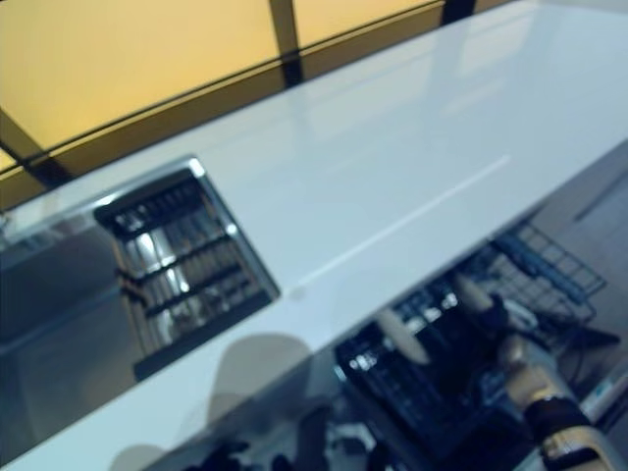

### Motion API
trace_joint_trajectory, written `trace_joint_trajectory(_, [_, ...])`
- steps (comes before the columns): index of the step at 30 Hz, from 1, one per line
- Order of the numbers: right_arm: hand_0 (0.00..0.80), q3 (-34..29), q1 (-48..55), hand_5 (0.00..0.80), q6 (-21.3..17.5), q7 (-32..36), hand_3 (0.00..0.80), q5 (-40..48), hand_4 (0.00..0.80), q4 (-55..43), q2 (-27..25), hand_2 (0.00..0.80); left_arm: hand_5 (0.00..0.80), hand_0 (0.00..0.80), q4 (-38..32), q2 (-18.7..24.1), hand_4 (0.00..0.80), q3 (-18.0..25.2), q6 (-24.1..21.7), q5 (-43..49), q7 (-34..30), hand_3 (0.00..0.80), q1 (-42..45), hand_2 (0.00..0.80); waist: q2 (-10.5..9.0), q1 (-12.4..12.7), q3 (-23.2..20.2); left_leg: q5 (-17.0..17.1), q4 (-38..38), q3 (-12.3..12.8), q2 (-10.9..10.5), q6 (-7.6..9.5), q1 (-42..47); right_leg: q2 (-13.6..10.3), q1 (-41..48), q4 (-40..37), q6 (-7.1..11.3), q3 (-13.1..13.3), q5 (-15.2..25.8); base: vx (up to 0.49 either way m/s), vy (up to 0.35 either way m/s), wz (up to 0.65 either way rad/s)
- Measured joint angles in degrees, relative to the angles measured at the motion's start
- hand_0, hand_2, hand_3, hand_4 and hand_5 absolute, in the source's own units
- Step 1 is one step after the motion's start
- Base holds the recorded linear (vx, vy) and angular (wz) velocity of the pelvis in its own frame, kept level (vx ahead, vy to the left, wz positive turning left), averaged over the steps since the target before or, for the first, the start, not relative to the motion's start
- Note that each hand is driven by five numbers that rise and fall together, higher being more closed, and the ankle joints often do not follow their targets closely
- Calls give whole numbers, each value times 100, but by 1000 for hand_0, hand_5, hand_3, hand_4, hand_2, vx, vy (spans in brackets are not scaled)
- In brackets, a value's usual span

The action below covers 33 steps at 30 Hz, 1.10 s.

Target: Take plates into dishwasher

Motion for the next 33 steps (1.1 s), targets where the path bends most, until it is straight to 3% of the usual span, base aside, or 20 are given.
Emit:
trace_joint_trajectory(19, [800,-3,-275,800,353,180,800,237,800,350,87,800,0,0,-21,89,0,0,42,1,-5,0,-52,0,-12,19,7,92,-11,-106,-10,31,63,-19,67,92,-2,-54,2,10,-2,3])
trace_joint_trajectory(21, [671,-4,-276,671,366,193,671,237,671,369,93,671,0,0,-23,95,0,0,52,1,-23,0,-51,0,-17,21,9,92,-14,-107,-9,31,85,-18,90,91,-2,-54,1,0,0,0])
trace_joint_trajectory(22, [671,-5,-275,671,372,199,671,237,671,370,103,671,0,0,-23,99,0,0,52,1,-23,0,-51,0,-19,21,10,93,-12,-107,-9,31,85,-18,90,91,-2,-53,2,0,0,0])
trace_joint_trajectory(25, [496,-11,-278,496,385,207,496,234,496,372,112,496,0,0,-23,107,0,0,53,1,-38,0,-51,0,-22,19,11,93,-12,-108,-9,31,86,-18,91,92,-3,-54,3,0,0,0])
trace_joint_trajectory(27, [449,-11,-277,449,421,231,449,234,449,381,131,449,0,0,-23,109,0,1,54,1,-39,0,-51,0,-25,21,13,93,-12,-109,-9,31,86,-18,93,92,-3,-54,3,0,0,0])
trace_joint_trajectory(31, [245,-9,-253,245,485,396,245,246,245,468,189,245,0,0,-23,139,0,2,54,1,-40,0,-53,0,-52,17,30,95,-9,-110,-8,33,89,-19,94,101,-4,-54,3,0,0,0])
trace_joint_trajectory(32, [232,-4,-241,232,493,417,232,250,232,495,208,232,0,0,-23,140,0,1,54,1,-40,0,-53,0,-53,17,30,95,-9,-110,-9,33,89,-20,94,102,-4,-54,3,0,0,0])
trace_joint_trajectory(33, [154,-1,-197,154,509,448,154,271,154,512,249,154,0,0,-22,142,0,1,54,1,-41,0,-53,0,-53,16,30,96,-9,-110,-10,34,90,-21,94,103,-4,-54,3,0,0,0])
